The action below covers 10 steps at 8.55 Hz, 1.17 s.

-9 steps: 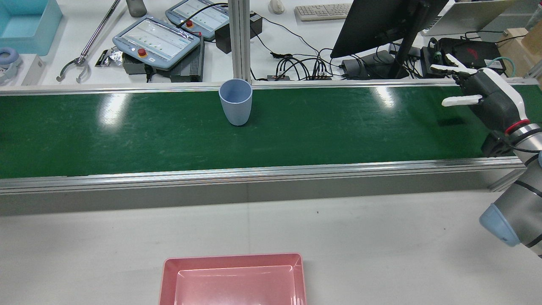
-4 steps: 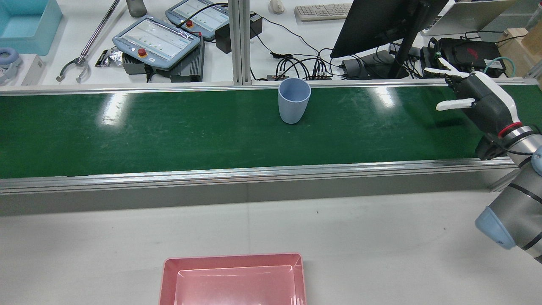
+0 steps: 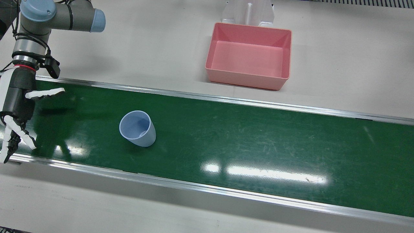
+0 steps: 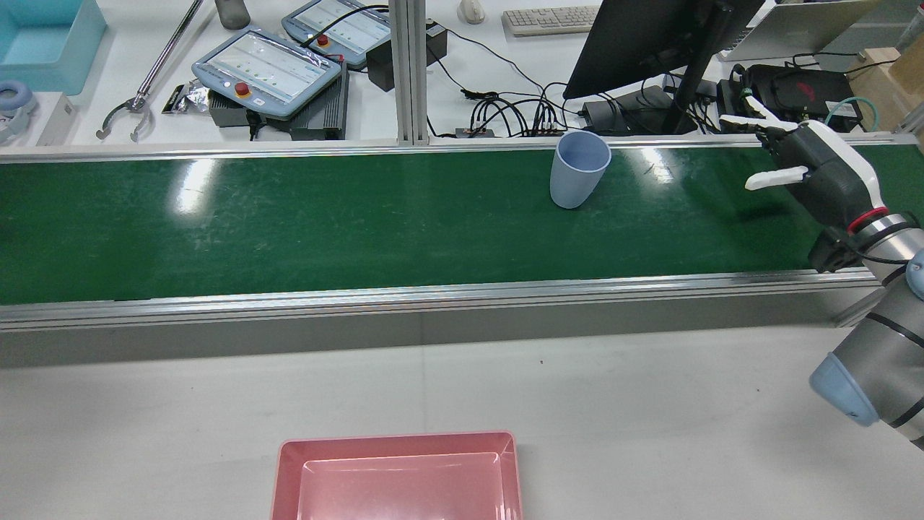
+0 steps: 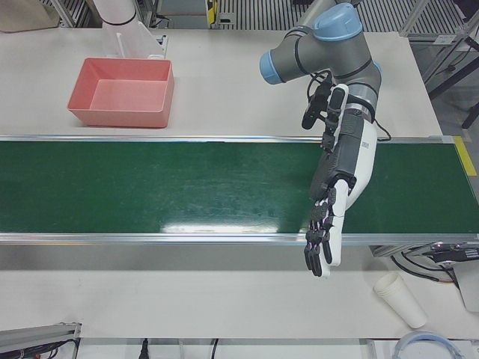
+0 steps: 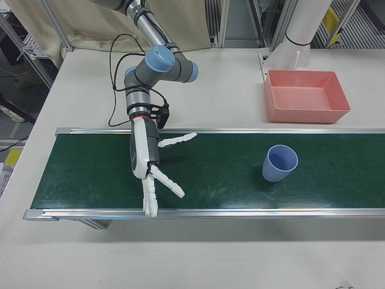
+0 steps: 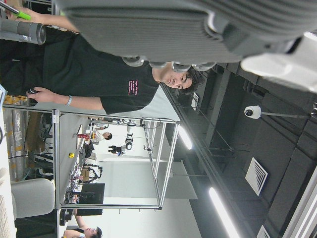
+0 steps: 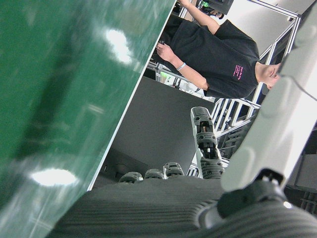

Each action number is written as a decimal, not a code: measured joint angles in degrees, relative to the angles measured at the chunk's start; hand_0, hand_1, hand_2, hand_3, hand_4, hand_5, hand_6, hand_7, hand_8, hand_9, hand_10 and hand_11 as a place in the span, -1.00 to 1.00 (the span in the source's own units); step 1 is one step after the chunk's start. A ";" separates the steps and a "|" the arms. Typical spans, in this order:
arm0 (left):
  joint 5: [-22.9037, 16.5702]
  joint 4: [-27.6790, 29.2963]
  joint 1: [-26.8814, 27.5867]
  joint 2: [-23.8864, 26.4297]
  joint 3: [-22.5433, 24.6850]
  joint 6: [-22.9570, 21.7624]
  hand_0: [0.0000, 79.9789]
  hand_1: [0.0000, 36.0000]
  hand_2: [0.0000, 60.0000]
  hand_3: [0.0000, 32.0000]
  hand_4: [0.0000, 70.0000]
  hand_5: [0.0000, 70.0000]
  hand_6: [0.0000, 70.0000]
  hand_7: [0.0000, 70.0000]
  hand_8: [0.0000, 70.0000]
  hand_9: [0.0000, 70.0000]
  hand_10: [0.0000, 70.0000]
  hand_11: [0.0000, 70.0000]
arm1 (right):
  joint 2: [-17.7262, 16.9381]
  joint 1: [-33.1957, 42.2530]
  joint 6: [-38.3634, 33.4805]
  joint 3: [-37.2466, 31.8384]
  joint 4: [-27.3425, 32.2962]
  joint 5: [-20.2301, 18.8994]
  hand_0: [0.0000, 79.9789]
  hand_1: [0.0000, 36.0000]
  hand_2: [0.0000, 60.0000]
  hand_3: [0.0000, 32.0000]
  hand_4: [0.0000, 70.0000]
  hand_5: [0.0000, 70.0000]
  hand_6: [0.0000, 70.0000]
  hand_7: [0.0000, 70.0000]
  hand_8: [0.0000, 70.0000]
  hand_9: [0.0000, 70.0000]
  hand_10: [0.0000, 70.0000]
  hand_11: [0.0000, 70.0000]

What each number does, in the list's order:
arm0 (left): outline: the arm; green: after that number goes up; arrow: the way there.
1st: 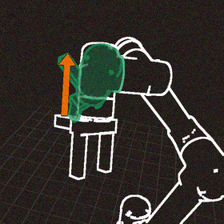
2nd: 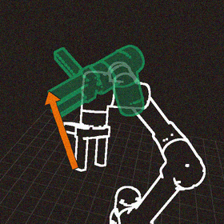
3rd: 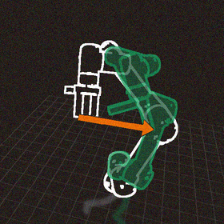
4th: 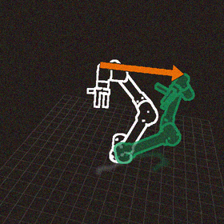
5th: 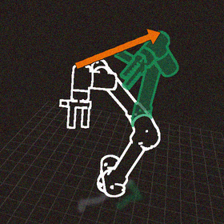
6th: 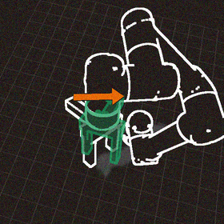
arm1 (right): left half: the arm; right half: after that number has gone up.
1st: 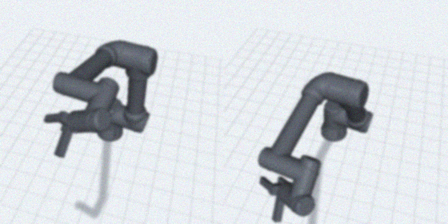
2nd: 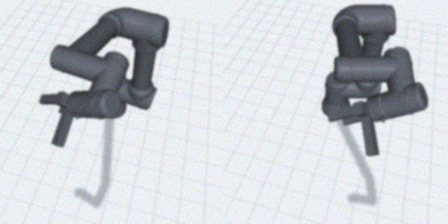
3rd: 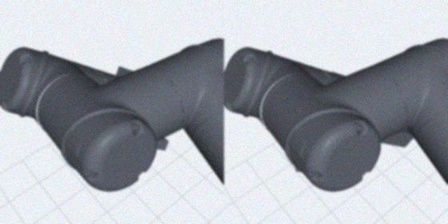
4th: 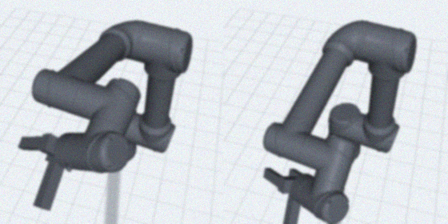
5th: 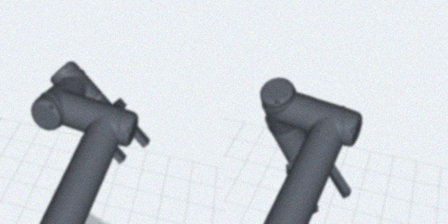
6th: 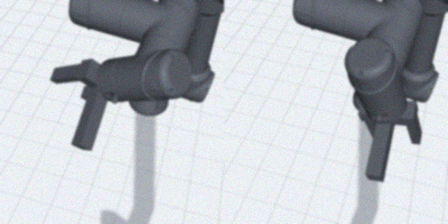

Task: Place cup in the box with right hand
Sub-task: 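Open the right hand and wait as the blue cup approaches, then close the right hand around the pale blue cup on the belt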

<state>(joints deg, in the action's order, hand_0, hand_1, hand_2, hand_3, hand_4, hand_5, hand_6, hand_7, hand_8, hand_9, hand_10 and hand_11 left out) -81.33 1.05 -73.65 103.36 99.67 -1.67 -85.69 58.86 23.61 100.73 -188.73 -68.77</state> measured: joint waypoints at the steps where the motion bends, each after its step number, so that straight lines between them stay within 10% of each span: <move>1: 0.00 0.00 0.02 0.00 0.00 0.00 -1.00 -1.00 -1.00 -1.00 -1.00 -1.00 -1.00 -1.00 -1.00 -1.00 -1.00 -1.00 | 0.00 -0.06 -0.03 0.09 -0.03 0.02 0.21 -0.47 -1.00 -1.00 -0.64 -0.91 -0.94 -0.85 -1.00 -1.00 -1.00 -1.00; 5: 0.03 0.00 0.01 0.00 0.00 0.00 -1.00 -1.00 -1.00 -1.00 -1.00 -1.00 -1.00 -1.00 -1.00 -1.00 -1.00 -1.00 | 0.00 -1.29 0.00 0.11 -0.06 0.10 0.18 -0.31 -0.68 -1.00 -0.76 -0.91 -0.94 -0.85 -1.00 -1.00 -1.00 -1.00; 6: 0.03 0.00 0.00 0.00 0.00 0.00 -1.00 -1.00 -1.00 -1.00 -1.00 -1.00 -1.00 -1.00 -1.00 -1.00 -1.00 -1.00 | 0.00 -1.68 -0.01 0.12 -0.06 0.15 0.20 -0.41 -0.90 -1.00 -0.69 -0.91 -0.95 -0.85 -1.00 -1.00 -1.00 -1.00; 9: 0.03 0.00 0.00 0.00 -0.02 0.00 -1.00 -1.00 -1.00 -1.00 -1.00 -1.00 -1.00 -1.00 -1.00 -1.00 -1.00 -1.00 | 0.03 -3.17 0.00 -0.02 -0.06 0.22 0.25 -0.07 -0.49 -1.00 -0.65 -0.87 -0.90 -0.69 -1.00 -0.98 -1.00 -0.98; 10: 0.03 0.00 0.00 0.00 -0.02 0.00 -1.00 -1.00 -1.00 -1.00 -1.00 -1.00 -1.00 -1.00 -1.00 -1.00 -1.00 -1.00 | 0.48 -3.43 -0.07 -0.31 -0.18 0.42 0.37 1.00 1.00 -1.00 -0.38 -0.60 -0.45 1.00 -0.31 0.21 -0.63 -0.37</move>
<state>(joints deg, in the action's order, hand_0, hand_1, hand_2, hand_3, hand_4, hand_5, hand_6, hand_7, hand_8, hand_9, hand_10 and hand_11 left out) -81.30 1.05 -73.65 103.36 99.65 -1.67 -85.21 55.44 23.55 100.42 -188.91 -68.35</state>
